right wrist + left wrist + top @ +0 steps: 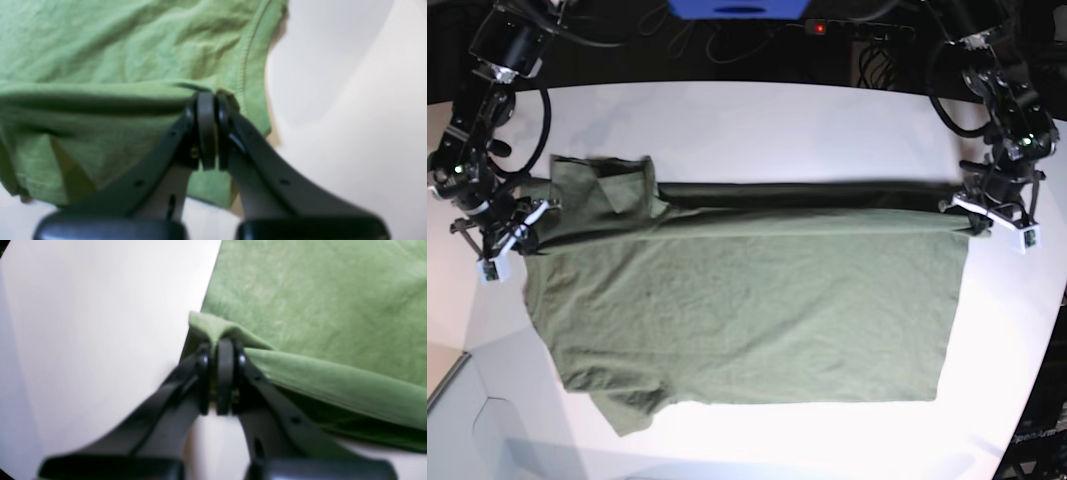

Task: Layout the t-shirt on the table in an organized manner, then fold the t-shirt properly
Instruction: 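Lift the grasped edge with both grippers and fold it over the shirt, then lower the folded edge with both grippers and release it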

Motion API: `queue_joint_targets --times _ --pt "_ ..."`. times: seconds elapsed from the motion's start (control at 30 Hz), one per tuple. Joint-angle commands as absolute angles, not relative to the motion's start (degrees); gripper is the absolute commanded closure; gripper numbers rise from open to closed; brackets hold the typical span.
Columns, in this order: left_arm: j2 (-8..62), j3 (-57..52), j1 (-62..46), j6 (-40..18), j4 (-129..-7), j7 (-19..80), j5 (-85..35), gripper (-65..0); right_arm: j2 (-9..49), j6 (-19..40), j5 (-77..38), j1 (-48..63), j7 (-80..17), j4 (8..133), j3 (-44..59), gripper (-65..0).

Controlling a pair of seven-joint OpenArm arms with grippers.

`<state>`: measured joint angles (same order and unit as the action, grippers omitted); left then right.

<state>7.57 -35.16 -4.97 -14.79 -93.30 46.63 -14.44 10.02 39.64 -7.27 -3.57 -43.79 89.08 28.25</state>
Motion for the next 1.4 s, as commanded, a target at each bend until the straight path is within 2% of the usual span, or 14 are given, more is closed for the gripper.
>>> queue_joint_targets --times 0.0,0.5,1.2,1.27,1.37 --pt "8.3 -35.4 -3.4 -14.6 -94.3 44.7 -14.5 0.0 10.9 40.0 -7.7 -4.6 -42.6 89.5 28.4 0.0" --pt "8.7 -35.4 1.2 -14.6 -85.1 44.2 -14.8 0.0 10.9 40.0 -7.7 -5.4 -42.3 88.5 26.7 0.0" --pt "8.8 -35.4 4.0 -14.6 -84.5 44.1 -14.5 -0.3 11.1 40.0 -7.6 -6.7 -42.2 86.2 25.6 0.0" --pt "8.7 -35.4 4.0 -14.6 -84.5 44.1 -14.5 -3.8 11.1 40.0 -7.6 -6.7 -42.2 86.2 25.6 0.0" --pt "8.5 -35.4 4.0 -14.6 -84.5 44.1 -14.5 -12.5 11.1 40.0 -7.6 -6.6 -42.2 86.2 25.7 0.0"
